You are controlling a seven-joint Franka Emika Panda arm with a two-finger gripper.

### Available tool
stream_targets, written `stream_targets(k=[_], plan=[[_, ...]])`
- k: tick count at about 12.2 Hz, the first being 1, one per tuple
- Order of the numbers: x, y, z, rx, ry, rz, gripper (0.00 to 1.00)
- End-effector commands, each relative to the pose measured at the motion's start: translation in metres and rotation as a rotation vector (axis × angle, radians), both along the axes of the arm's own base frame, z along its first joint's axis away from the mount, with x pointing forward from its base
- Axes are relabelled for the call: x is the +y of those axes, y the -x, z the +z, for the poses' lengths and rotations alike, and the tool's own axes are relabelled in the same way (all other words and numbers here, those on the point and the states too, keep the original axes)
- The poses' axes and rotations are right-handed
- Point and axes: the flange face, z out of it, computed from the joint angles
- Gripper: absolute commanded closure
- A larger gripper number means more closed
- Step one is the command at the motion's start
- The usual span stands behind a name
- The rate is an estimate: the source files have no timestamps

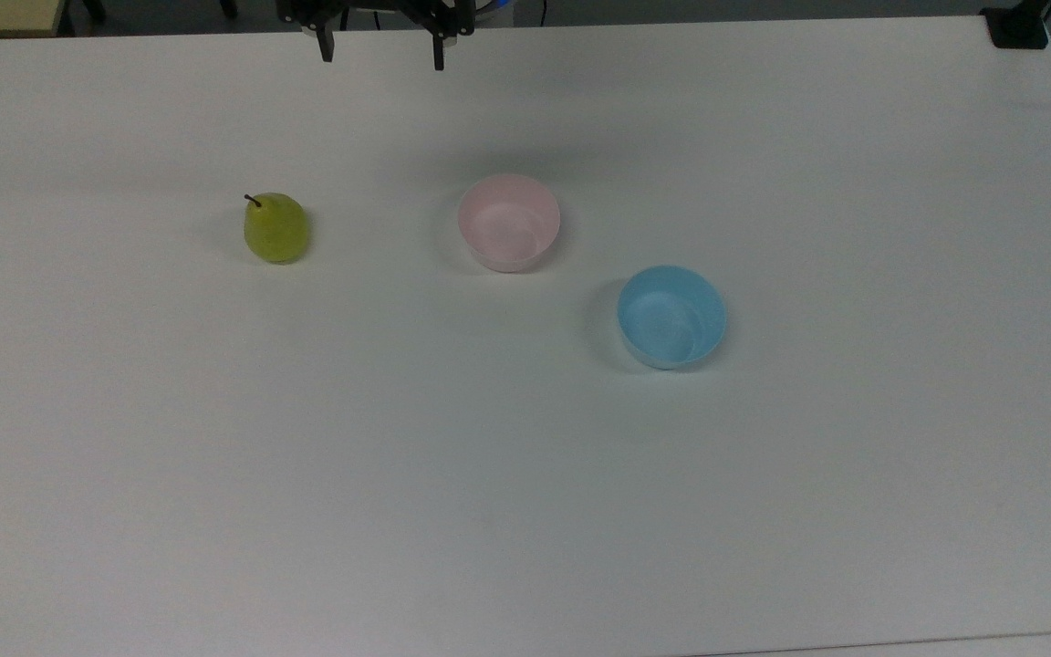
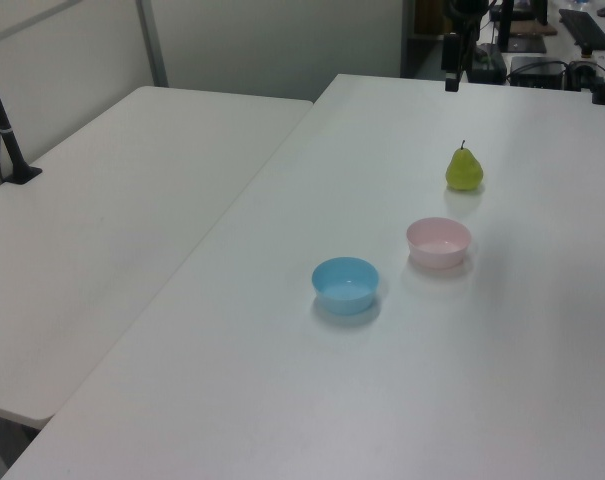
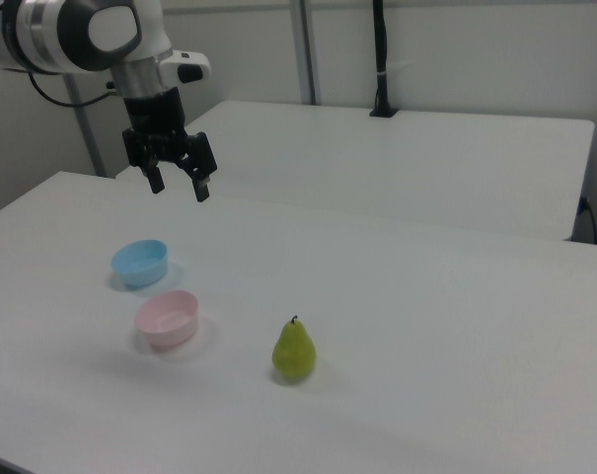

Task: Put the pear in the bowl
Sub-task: 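Move the open gripper over the green pear and lower it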

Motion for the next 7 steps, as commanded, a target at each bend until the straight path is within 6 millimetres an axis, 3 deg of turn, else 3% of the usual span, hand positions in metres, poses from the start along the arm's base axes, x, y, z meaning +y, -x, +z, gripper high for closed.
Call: stream_targets(k=[1,5,7], plan=[[-0.013,0.005,0.001,0.008,0.002,-0.025,0.0],[-0.02,0.005,0.002,0.006,0.002,-0.034,0.0],[-0.039,0.006,0.002,0.01,0.0,0.016,0.0]])
